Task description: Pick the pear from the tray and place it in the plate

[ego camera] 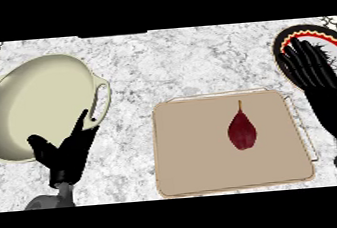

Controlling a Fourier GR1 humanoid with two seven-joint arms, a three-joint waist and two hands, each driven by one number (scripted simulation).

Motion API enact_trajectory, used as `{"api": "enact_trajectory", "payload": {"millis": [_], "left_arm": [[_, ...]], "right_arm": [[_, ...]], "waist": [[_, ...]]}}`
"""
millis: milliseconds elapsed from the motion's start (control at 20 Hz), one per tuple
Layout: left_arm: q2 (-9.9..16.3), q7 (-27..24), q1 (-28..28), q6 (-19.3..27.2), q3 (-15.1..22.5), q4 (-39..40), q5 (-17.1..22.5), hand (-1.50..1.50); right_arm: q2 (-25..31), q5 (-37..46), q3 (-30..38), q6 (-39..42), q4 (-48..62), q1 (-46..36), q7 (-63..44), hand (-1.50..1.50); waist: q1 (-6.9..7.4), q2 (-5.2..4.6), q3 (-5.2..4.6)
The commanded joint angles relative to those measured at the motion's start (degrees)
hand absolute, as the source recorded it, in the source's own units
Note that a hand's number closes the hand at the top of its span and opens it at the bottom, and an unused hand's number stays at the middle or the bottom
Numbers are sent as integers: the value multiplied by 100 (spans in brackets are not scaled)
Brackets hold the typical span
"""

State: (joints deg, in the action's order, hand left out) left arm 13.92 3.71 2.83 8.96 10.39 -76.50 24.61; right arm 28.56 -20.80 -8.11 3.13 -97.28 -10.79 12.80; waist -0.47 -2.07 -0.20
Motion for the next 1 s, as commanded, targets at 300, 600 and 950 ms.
{"api": "enact_trajectory", "payload": {"millis": [300,600,950], "left_arm": [[518,95,225,523,44,89,-892,0],[547,86,140,821,143,87,-1250,0],[412,322,438,955,218,-22,-1445,0]], "right_arm": [[1465,1430,-250,449,322,-766,-862,150],[-18,2191,-358,-1404,1152,401,233,150],[-87,1266,-327,647,2280,395,2268,-150]], "waist": [[28,339,-159],[21,163,49],[81,184,29]]}}
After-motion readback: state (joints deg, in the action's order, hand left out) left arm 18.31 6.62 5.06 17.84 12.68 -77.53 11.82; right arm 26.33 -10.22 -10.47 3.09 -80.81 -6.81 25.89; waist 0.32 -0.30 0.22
